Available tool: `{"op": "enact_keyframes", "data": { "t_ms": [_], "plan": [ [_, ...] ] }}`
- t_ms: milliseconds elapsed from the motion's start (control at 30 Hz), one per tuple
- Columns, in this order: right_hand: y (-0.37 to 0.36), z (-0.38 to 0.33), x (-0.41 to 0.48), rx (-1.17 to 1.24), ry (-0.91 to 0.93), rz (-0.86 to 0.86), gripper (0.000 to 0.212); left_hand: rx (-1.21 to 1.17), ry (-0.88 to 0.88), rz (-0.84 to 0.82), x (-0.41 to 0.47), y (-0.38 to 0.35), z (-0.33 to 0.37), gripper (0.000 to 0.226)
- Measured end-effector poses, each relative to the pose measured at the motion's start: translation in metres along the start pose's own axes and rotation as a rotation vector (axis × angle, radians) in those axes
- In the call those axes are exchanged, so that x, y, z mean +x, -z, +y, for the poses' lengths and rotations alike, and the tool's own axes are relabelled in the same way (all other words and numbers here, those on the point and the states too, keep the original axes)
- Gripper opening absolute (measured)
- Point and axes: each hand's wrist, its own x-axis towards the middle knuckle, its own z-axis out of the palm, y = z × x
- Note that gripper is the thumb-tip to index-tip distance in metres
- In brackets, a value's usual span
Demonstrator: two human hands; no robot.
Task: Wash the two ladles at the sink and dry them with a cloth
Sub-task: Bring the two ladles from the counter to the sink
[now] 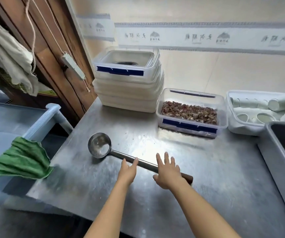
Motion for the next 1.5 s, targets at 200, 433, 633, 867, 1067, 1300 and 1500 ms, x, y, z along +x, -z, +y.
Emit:
{"op": "enact_keyframes", "data": {
  "t_ms": [200, 433, 633, 867, 1067, 1300, 1500],
  "plan": [
    [0.002, -0.01, 0.046, -0.022, -0.039, -0.071, 0.078, -0.349, 0.227, -0.03, 0.057, -0.002, 0.017, 0.058],
    [0.002, -0.026, 0.093, 0.034, -0.065, -0.179, 0.053, -0.648, 0.376, 0.08, 0.109, -0.004, 0.028, 0.036],
    [0.007, -0.031, 0.113, 0.013, -0.066, -0.224, 0.036, -0.672, 0.426, 0.163, 0.129, -0.01, 0.025, 0.036],
    [0.016, -0.03, 0.121, 0.059, -0.045, -0.267, 0.032, -0.612, 0.371, 0.16, 0.135, -0.006, 0.022, 0.024],
    [0.032, -0.039, 0.114, 0.002, 0.047, -0.334, 0.008, -0.506, 0.335, 0.14, 0.126, 0.007, 0.025, 0.015],
    [0.056, -0.057, 0.1, -0.073, 0.138, -0.489, 0.027, -0.453, 0.272, 0.098, 0.088, 0.026, 0.03, 0.009],
    [0.076, -0.07, 0.071, -0.074, 0.274, -0.534, 0.036, -0.493, 0.205, 0.122, 0.041, 0.048, 0.035, 0.005]
  ]
}}
